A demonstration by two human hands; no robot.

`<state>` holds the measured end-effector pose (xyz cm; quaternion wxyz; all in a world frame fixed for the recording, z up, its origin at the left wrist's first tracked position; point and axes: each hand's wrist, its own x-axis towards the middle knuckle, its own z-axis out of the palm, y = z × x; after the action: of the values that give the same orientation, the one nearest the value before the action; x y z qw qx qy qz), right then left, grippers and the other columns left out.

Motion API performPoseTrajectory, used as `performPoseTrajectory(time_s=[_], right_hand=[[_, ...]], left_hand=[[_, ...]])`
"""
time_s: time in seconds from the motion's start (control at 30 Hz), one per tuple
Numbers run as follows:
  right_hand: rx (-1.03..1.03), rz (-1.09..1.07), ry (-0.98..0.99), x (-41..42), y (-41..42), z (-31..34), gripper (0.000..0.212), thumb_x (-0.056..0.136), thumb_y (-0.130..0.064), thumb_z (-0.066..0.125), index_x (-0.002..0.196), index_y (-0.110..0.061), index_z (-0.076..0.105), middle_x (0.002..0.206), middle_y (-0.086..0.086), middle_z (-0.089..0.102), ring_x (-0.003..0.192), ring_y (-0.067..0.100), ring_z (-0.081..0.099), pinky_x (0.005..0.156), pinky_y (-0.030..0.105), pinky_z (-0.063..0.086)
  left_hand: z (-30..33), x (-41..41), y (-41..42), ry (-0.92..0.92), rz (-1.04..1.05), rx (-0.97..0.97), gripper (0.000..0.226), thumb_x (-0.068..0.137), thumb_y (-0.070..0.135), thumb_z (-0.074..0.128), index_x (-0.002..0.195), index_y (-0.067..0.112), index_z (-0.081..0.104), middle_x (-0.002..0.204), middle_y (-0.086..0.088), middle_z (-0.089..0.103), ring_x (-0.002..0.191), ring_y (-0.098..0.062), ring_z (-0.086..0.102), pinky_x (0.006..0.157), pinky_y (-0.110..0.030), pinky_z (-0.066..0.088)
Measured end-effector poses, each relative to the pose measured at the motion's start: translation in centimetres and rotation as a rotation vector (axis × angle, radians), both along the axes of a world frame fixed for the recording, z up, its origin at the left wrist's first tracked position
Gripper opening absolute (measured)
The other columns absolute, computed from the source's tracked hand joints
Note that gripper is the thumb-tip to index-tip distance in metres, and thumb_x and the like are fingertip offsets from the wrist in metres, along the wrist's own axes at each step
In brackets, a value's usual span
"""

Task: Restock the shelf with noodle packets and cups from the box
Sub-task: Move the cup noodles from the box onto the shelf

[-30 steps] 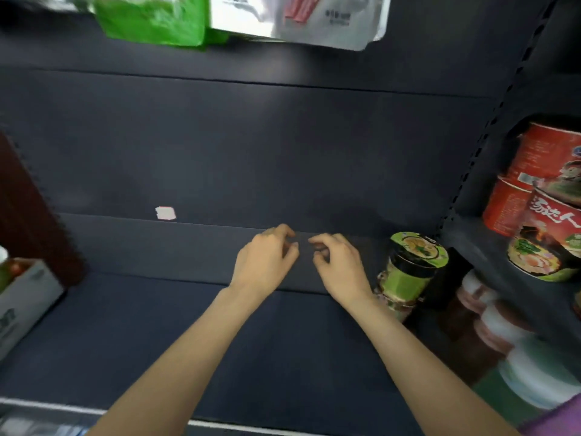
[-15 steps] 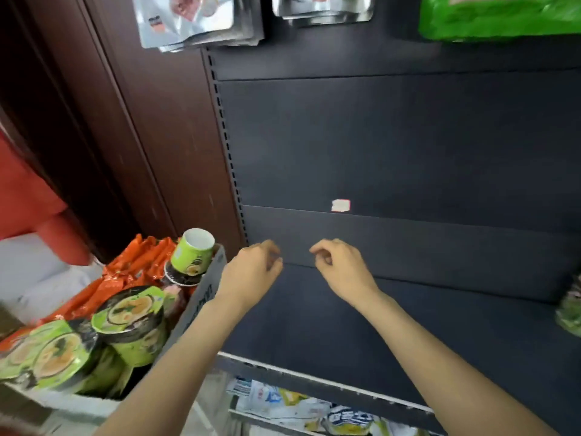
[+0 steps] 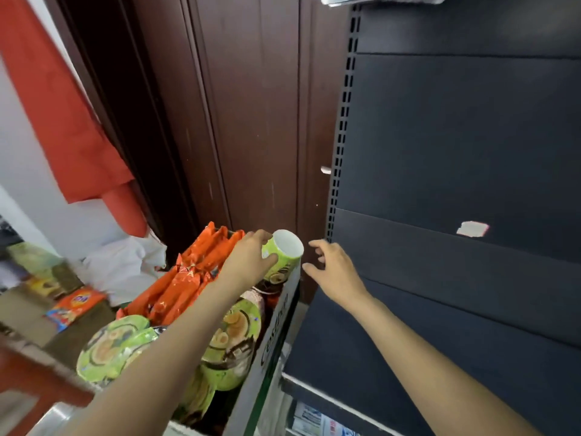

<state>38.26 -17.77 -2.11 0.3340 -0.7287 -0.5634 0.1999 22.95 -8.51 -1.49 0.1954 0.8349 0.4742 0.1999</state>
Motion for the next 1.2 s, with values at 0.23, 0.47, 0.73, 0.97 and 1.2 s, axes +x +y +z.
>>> performPoseTrajectory(time_s=[0.23,0.47,0.73,0.97,1.2], right_hand=[[-0.181,0.051,0.162,-0.8,6.8,-2.3,0.092,0.083,-0.037,0.069,0.151,-0.022,0.010,0.150,0.007,0.022,0.138,0.022,0.027,0.107,0.030,0.027],[-0.117,-0.120,0.193,-2.3,8.4,-2.4,0.082,0.075,-0.038,0.076,0.143,-0.019,0.034,0.137,0.008,0.040,0.124,0.022,0.042,0.092,0.026,0.035],[0.202,-0.339,0.246,-7.1,2.4,0.9,0.067,0.068,-0.028,0.082,0.122,-0.027,0.043,0.122,-0.001,0.045,0.111,0.015,0.047,0.092,0.035,0.046],[0.338,-0.449,0.296,-12.2,-3.5,3.5,0.065,0.070,-0.018,0.080,0.115,-0.026,0.035,0.126,0.002,0.044,0.113,0.015,0.047,0.089,0.031,0.046],[0.035,-0.490,0.053,-14.3,-6.8,5.3,0.105,0.051,-0.059,0.075,0.140,-0.033,0.026,0.120,-0.002,0.050,0.110,0.017,0.052,0.087,0.032,0.048]], left_hand=[[-1.0,-0.7,5.7,0.215,-0.191,-0.168,0.075,0.084,0.026,0.069,0.145,0.008,0.030,0.146,-0.010,0.041,0.132,-0.024,0.041,0.102,-0.025,0.032],[-1.3,-2.1,7.0,0.107,-0.299,-0.274,0.060,0.088,0.023,0.063,0.142,0.016,0.038,0.136,-0.006,0.051,0.119,-0.022,0.052,0.097,-0.027,0.042],[0.8,-5.4,5.7,-0.128,-0.098,-0.284,0.057,0.089,0.039,0.060,0.129,-0.001,0.048,0.125,-0.015,0.057,0.119,-0.030,0.053,0.092,-0.032,0.041],[3.7,-9.0,1.7,-0.558,-0.170,-0.459,0.028,0.082,0.024,0.071,0.107,0.015,0.062,0.093,-0.003,0.068,0.092,-0.024,0.066,0.083,-0.045,0.055],[5.9,-10.0,-2.8,-0.642,-0.486,-0.206,0.034,0.075,0.009,0.075,0.103,0.023,0.063,0.095,0.008,0.068,0.084,0.002,0.061,0.079,-0.015,0.049]])
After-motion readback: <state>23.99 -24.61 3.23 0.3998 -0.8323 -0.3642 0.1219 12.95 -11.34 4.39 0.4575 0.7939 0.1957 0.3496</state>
